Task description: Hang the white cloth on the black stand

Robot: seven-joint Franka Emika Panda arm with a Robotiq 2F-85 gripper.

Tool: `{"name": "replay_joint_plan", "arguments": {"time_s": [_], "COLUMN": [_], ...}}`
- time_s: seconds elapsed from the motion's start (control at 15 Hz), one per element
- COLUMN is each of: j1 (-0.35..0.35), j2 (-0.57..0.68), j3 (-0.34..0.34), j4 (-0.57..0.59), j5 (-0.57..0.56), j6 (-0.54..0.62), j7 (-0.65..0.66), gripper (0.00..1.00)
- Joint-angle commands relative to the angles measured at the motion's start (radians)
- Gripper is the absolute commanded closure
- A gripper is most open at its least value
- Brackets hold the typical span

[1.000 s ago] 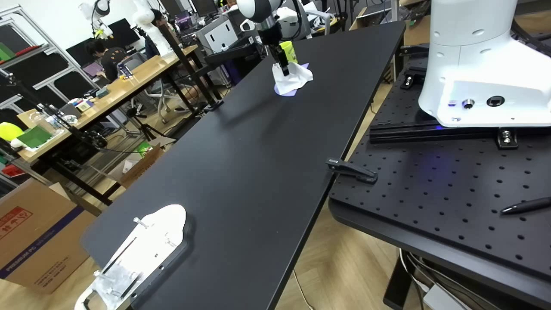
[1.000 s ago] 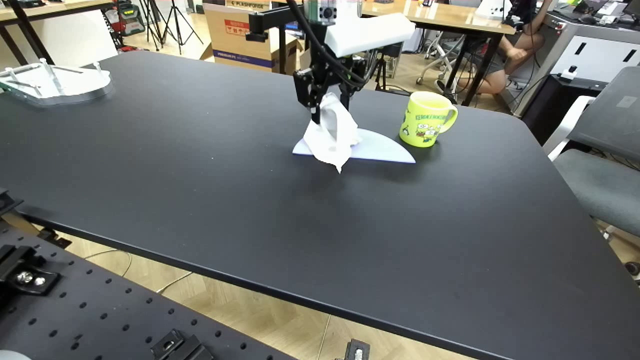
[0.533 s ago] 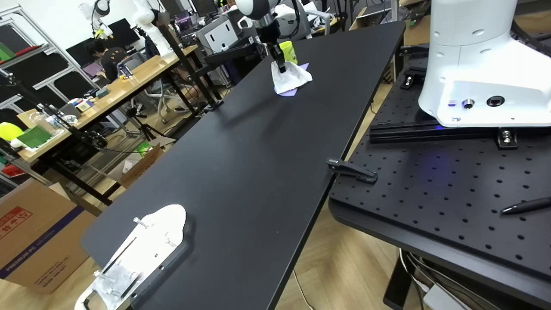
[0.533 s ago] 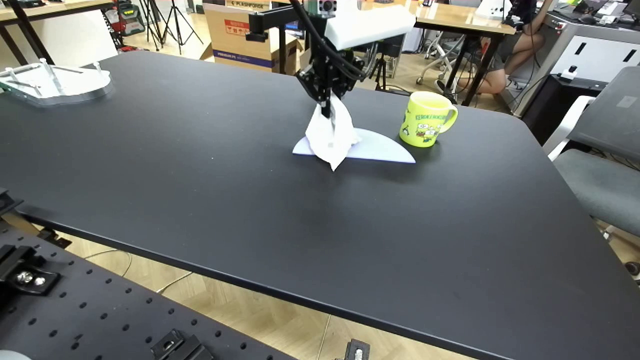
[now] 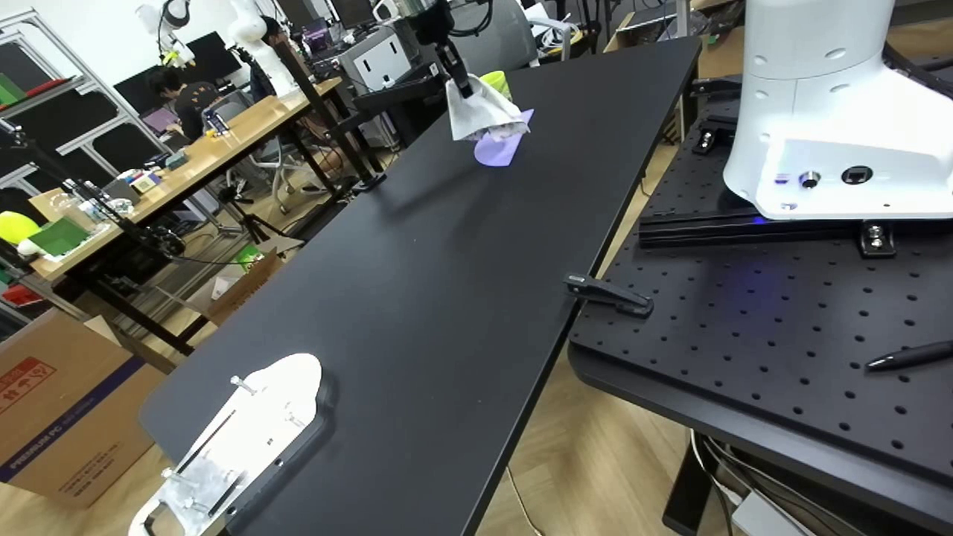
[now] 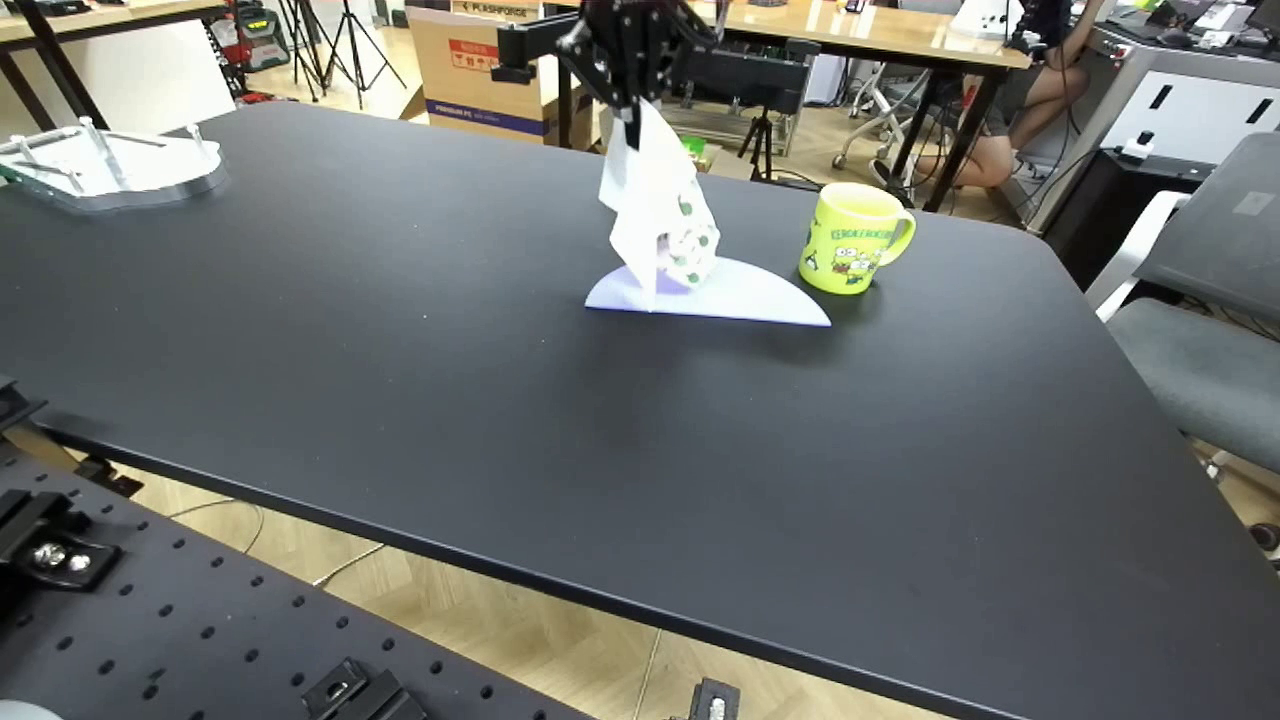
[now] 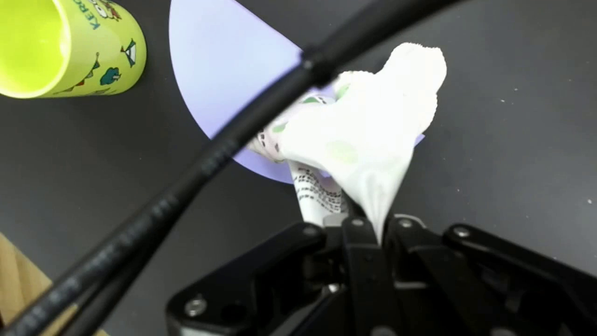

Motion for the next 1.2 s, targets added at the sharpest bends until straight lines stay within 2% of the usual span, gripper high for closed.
{"name": "replay_joint_plan", "arguments": {"time_s": [0.0,0.27,0.4,0.73,1.13], "j1": [0.069,0.123,0.139,0.160,0.146], "j2": [-0.093,-0.160,-0.195,-0.246,-0.278], "j3": [0.016,0.064,0.081,0.102,0.083], "j4": [0.035,0.111,0.137,0.178,0.122], "j5": [-0.065,-0.040,-0.021,0.035,0.089], "j6": [-0.141,-0.282,-0.313,-0.371,-0.360], "j7": [0.137,0.215,0.261,0.358,0.376], "gripper": [0.99,0.99,0.99,0.99,0.99]}}
